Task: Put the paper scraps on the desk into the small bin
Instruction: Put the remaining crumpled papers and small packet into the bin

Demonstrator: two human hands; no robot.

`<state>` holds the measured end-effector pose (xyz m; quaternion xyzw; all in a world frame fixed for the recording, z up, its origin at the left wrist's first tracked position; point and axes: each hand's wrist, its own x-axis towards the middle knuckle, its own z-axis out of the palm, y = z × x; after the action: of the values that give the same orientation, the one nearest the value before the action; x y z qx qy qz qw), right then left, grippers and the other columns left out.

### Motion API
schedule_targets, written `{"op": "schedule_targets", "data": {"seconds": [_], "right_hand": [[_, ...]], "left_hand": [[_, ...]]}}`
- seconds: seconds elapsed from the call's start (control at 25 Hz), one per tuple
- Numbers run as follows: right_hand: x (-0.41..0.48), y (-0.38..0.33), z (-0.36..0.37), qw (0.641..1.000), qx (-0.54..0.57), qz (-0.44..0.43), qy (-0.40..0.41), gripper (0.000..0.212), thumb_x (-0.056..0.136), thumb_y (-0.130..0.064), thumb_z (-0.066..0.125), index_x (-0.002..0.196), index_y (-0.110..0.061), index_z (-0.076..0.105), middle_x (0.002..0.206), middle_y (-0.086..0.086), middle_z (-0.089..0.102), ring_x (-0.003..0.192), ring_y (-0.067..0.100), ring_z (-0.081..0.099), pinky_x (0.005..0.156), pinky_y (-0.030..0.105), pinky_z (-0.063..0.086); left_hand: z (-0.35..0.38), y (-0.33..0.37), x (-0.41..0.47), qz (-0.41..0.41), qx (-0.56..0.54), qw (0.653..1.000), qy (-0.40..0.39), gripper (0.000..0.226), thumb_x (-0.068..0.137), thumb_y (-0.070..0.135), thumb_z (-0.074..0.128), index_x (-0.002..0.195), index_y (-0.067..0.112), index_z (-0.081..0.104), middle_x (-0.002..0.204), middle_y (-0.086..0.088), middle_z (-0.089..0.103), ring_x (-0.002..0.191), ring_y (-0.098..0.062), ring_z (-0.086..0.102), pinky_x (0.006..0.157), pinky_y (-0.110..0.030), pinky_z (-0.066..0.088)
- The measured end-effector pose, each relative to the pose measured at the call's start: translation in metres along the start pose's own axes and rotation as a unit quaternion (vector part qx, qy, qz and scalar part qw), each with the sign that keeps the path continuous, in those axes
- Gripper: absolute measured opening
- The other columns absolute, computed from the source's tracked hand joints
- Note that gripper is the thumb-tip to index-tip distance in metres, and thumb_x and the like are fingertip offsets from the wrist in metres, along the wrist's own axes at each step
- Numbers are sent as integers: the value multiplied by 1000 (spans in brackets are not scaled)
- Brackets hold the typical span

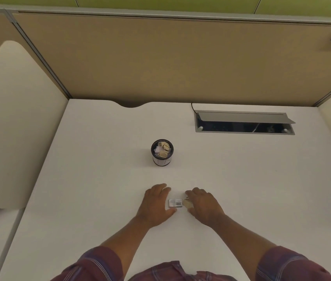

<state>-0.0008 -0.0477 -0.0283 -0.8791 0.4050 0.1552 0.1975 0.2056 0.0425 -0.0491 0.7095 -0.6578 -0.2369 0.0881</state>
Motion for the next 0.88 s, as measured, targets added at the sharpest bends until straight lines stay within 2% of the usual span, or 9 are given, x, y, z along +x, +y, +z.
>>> {"op": "schedule_targets", "data": {"seconds": [0.12, 0.32, 0.4, 0.64, 0.76, 0.88], "right_hand": [[0, -2, 2, 1000, -12, 2, 6, 47, 86, -31, 63, 130, -24, 49, 122, 2, 56, 111, 27, 54, 90, 39, 45], [-3, -4, 5, 996, -82, 1, 20, 32, 87, -22, 56, 118, -31, 55, 107, 1, 58, 97, 27, 58, 84, 43, 36], [-4, 1, 6, 997, -75, 8, 14, 29, 87, -23, 55, 116, -29, 57, 106, 2, 58, 95, 28, 58, 84, 42, 37], [6, 10, 1, 995, 66, 67, 32, 19, 91, -33, 52, 108, -32, 62, 100, -3, 61, 94, 20, 62, 81, 35, 41], [20, 3, -19, 976, 182, 81, 87, 13, 88, -33, 55, 96, -30, 66, 90, -1, 62, 85, 20, 60, 75, 35, 49], [41, -12, -49, 949, 251, 79, 172, 12, 89, -29, 62, 97, -26, 69, 90, -2, 65, 82, 15, 60, 72, 31, 50]], "left_hand": [[8, 7, -1, 8, 29, 999, -28, 75, 83, 58, 65, 144, 20, 44, 156, -4, 38, 145, -22, 32, 118, -40, 29], [15, 6, -2, 16, 68, 997, -21, 34, 90, 34, 63, 120, 20, 64, 148, -6, 49, 140, -25, 41, 107, -40, 41], [15, 2, -2, 12, 52, 998, -15, 28, 88, 28, 63, 114, 18, 66, 145, -6, 52, 138, -24, 43, 106, -40, 42], [8, -15, -5, -17, 21, 999, 44, 26, 81, 29, 69, 103, 15, 71, 132, -7, 61, 128, -26, 54, 99, -41, 50], [2, -24, -5, -47, 7, 996, 75, 28, 77, 30, 76, 100, 16, 72, 125, -7, 66, 121, -26, 59, 94, -40, 53], [-6, -33, -5, -77, -6, 993, 94, 30, 75, 31, 78, 101, 16, 72, 123, -6, 66, 118, -26, 60, 93, -41, 53]]}}
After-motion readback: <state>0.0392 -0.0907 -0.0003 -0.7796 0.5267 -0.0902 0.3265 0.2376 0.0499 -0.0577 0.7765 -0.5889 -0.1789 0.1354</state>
